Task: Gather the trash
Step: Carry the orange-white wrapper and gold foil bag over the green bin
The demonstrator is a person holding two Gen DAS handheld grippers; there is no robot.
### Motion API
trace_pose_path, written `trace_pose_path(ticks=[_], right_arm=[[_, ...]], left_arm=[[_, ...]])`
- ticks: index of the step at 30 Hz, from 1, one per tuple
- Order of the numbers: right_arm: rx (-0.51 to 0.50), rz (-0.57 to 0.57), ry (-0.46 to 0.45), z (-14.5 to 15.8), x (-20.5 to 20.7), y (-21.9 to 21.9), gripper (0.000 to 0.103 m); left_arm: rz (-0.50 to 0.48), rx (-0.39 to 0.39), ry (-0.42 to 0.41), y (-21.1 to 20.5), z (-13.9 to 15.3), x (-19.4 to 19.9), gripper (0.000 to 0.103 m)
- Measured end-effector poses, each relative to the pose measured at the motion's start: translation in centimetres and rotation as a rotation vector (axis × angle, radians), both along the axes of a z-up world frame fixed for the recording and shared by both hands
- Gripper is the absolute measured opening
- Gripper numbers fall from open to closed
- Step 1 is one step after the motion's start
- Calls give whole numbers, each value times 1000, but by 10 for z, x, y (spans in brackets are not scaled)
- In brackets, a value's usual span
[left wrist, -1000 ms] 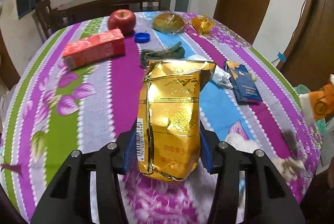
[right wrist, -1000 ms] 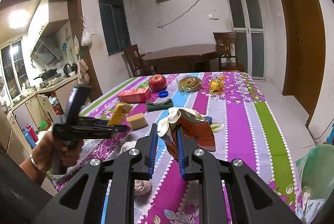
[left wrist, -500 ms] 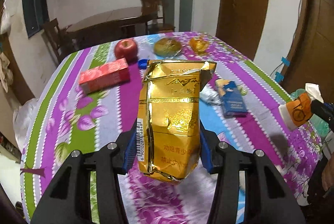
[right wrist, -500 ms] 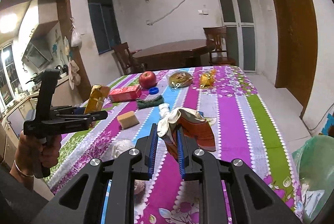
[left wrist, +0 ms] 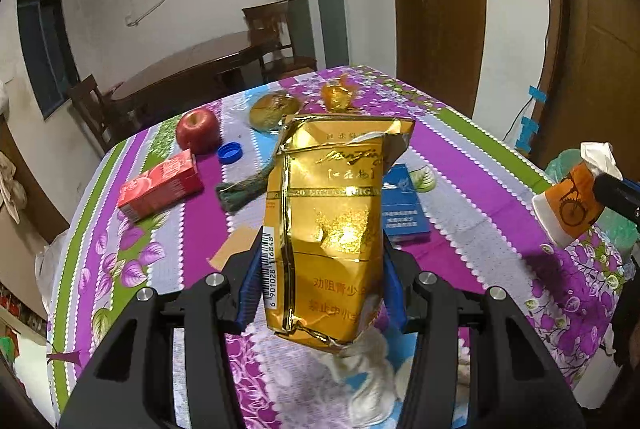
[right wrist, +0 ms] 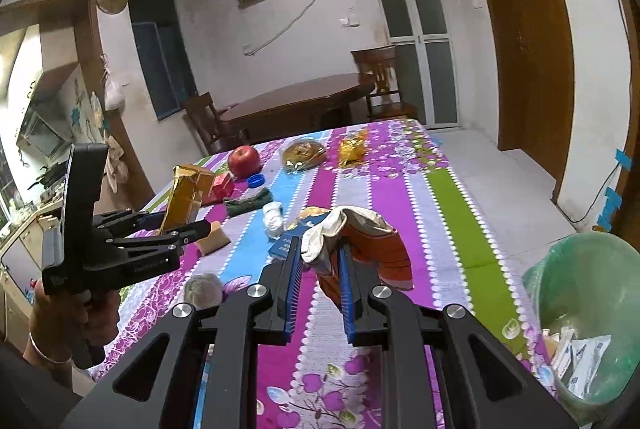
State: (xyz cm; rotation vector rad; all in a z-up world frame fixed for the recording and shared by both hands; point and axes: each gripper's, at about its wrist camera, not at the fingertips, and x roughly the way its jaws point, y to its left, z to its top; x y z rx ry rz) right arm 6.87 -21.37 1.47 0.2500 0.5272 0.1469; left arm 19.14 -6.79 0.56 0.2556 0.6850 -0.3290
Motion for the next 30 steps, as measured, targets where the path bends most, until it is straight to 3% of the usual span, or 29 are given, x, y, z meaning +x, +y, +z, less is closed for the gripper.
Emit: trace_pose_path(ticks=[16,30], right_arm=[[-67,-155,-42,29,-15,-62,19],[-122,-330,-18,46,-49,-144,19]], left_arm=[[-98,30,-38,-60,18,4,48],[-276,50,-59,-162,32,1,48]])
